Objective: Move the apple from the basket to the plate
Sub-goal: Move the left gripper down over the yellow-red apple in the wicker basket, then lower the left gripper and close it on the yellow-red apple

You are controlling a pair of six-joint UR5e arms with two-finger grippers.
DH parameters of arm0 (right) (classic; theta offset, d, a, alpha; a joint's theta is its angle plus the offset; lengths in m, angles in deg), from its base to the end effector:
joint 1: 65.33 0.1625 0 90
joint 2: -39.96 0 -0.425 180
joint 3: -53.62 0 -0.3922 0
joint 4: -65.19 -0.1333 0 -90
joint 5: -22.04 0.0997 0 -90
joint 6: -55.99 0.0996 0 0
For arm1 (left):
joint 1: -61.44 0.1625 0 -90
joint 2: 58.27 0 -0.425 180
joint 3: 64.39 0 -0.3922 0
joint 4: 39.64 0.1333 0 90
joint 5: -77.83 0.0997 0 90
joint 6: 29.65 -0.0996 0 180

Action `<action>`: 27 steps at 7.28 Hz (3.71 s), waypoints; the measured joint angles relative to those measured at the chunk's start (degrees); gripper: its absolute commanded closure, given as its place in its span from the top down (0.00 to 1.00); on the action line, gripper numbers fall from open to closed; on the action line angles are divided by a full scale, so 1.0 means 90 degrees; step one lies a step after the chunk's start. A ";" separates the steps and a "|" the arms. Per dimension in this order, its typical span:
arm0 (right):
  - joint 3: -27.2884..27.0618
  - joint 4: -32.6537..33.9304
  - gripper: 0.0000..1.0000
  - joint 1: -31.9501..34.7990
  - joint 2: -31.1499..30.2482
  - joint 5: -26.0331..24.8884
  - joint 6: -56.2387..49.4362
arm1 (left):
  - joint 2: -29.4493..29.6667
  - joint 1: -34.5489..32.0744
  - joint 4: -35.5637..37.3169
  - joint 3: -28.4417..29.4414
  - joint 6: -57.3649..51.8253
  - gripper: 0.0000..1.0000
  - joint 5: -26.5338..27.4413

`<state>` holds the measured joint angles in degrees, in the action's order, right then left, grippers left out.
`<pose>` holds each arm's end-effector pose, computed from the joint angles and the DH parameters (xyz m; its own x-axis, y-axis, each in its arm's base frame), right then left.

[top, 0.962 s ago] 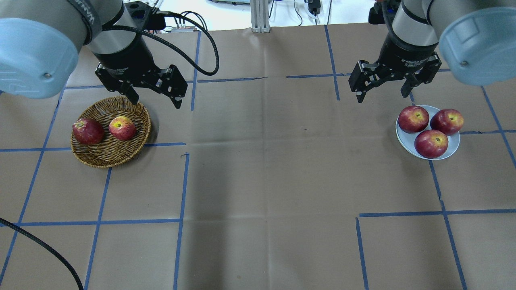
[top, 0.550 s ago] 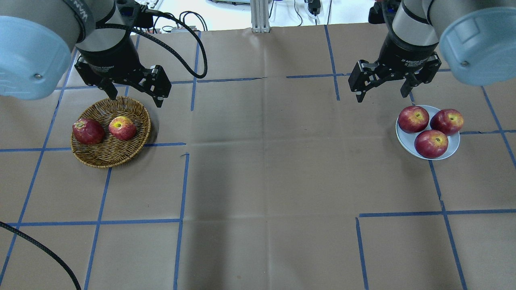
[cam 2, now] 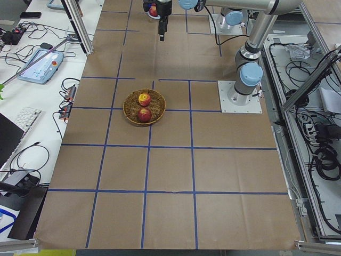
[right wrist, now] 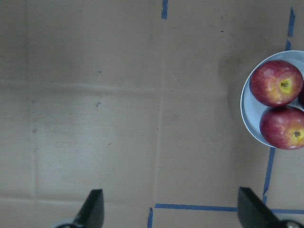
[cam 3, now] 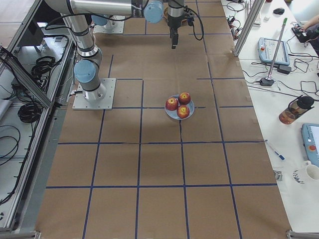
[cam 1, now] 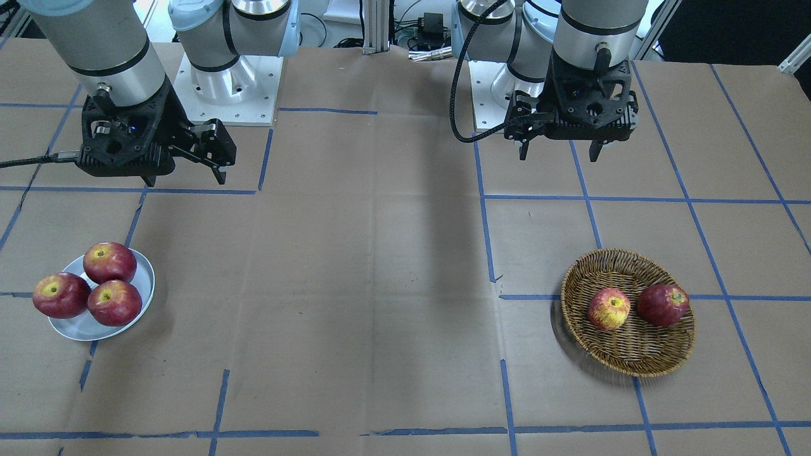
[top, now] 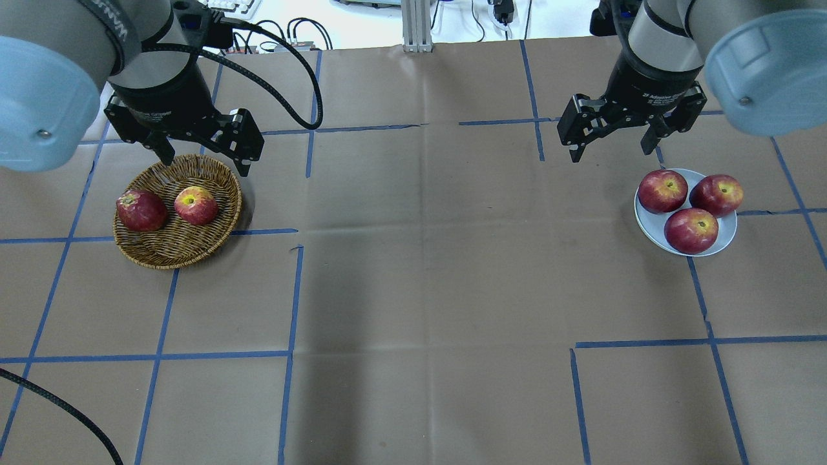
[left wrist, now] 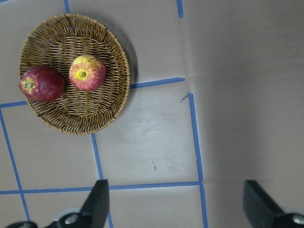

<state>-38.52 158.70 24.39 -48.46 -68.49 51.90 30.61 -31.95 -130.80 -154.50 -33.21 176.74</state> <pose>0.1299 -0.5031 0.4619 -0.9977 -0.0665 0.0090 -0.0664 0.9978 0.0043 -0.1462 -0.4755 0.4957 -0.9806 0.1207 -0.1544 0.1203 0.9927 0.0122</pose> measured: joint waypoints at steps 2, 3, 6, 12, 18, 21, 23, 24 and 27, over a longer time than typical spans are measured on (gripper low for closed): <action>0.0020 0.0001 1.00 0.0009 0.0000 0.0008 0.0011 | 0.0037 0.0079 0.0137 -0.0101 0.0037 1.00 -0.0013; 0.0027 0.0001 1.00 0.0012 0.0000 0.0010 0.0013 | 0.0131 0.0195 0.0205 -0.0121 0.0070 1.00 -0.0074; 0.0028 0.0001 1.00 0.0007 0.0000 0.0010 0.0024 | 0.0532 0.0466 0.0341 -0.0128 0.0030 0.99 -0.0400; 0.0024 0.0006 1.00 -0.0004 0.0000 0.0008 -0.0002 | 0.1764 0.1930 0.1886 -0.0227 -0.2879 0.99 -0.0429; 0.0019 0.0056 1.00 -0.0007 0.0000 0.0002 -0.0014 | 0.2771 0.2072 0.3187 -0.0528 -0.3181 0.96 -0.0488; 0.0026 0.0057 1.00 -0.0007 0.0003 0.0009 -0.0006 | 0.2967 0.2079 0.4022 -0.0954 -0.3261 0.98 -0.0687; 0.0027 0.0059 1.00 -0.0007 0.0007 0.0010 -0.0004 | 0.3053 0.2207 0.4096 -0.1015 -0.3318 0.98 -0.0676; 0.0028 0.0059 1.00 -0.0007 0.0009 0.0010 -0.0004 | 0.3100 0.2292 0.4089 -0.1052 -0.3339 0.98 -0.0671; 0.0027 0.0060 1.00 -0.0007 0.0007 0.0010 -0.0004 | 0.3051 0.2365 0.4089 -0.1291 -0.3354 0.76 -0.0678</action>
<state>-38.28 159.24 24.32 -48.39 -68.40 51.86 58.07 -10.66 -94.00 -166.12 -63.40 170.64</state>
